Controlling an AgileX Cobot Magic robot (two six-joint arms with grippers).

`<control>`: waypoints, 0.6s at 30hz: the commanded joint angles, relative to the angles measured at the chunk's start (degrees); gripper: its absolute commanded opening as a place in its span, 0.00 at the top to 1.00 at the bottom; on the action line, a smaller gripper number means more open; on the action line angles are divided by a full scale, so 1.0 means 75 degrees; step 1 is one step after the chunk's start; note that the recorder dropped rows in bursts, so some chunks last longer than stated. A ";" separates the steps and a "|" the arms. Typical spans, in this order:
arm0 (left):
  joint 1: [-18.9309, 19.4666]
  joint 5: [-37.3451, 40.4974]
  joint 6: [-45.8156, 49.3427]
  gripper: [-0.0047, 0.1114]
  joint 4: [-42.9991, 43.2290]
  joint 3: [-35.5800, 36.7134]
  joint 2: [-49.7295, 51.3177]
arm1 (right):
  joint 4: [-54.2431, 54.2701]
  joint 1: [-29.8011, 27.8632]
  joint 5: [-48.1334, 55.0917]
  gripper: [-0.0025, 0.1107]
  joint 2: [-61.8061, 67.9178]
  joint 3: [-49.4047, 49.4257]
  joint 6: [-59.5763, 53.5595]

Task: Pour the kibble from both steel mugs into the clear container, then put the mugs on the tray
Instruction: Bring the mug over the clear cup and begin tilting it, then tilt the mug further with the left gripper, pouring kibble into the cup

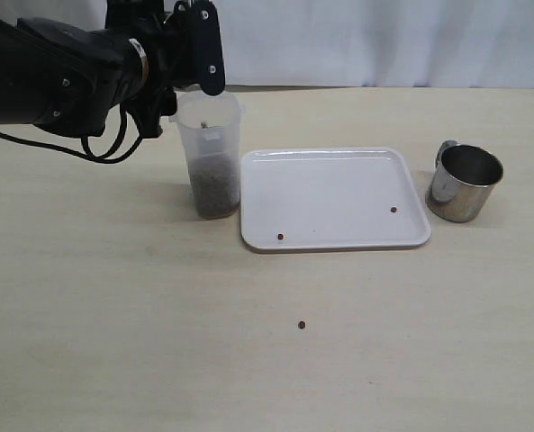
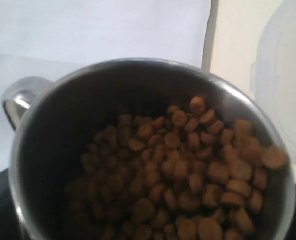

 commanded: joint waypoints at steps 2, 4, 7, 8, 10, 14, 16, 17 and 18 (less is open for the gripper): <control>-0.0009 -0.0054 0.0508 0.96 0.0094 -0.0107 -0.0055 | -0.0043 0.0027 -0.0015 0.93 -0.0024 0.0029 -0.0077; -0.0009 -0.0121 0.0737 0.96 0.0094 -0.0107 -0.0055 | -0.0043 0.0027 -0.0015 0.93 -0.0024 0.0029 -0.0077; -0.0009 -0.0121 0.0878 0.96 0.0094 -0.0123 -0.0055 | -0.0043 0.0027 -0.0015 0.93 -0.0024 0.0029 -0.0077; -0.0009 -0.0129 0.0893 0.96 0.0094 -0.0122 -0.0055 | -0.0043 0.0027 -0.0015 0.93 -0.0024 0.0029 -0.0077; -0.0009 -0.0129 0.0927 0.96 0.0094 -0.0124 -0.0055 | -0.0043 0.0027 -0.0015 0.93 -0.0024 0.0029 -0.0077; -0.0009 -0.0143 0.1090 0.96 0.0094 -0.0124 -0.0055 | -0.0043 0.0027 -0.0015 0.93 -0.0024 0.0029 -0.0077; -0.0009 -0.0143 0.1090 0.96 0.0094 -0.0124 -0.0055 | -0.0043 0.0027 -0.0015 0.93 -0.0024 0.0029 -0.0077; -0.0009 -0.0143 0.1090 0.96 0.0094 -0.0124 -0.0055 | -0.0043 0.0027 -0.0015 0.93 -0.0024 0.0029 -0.0077; -0.0009 -0.0140 0.1090 0.96 0.0094 -0.0138 -0.0055 | -0.0043 0.0027 -0.0015 0.93 -0.0024 0.0029 -0.0077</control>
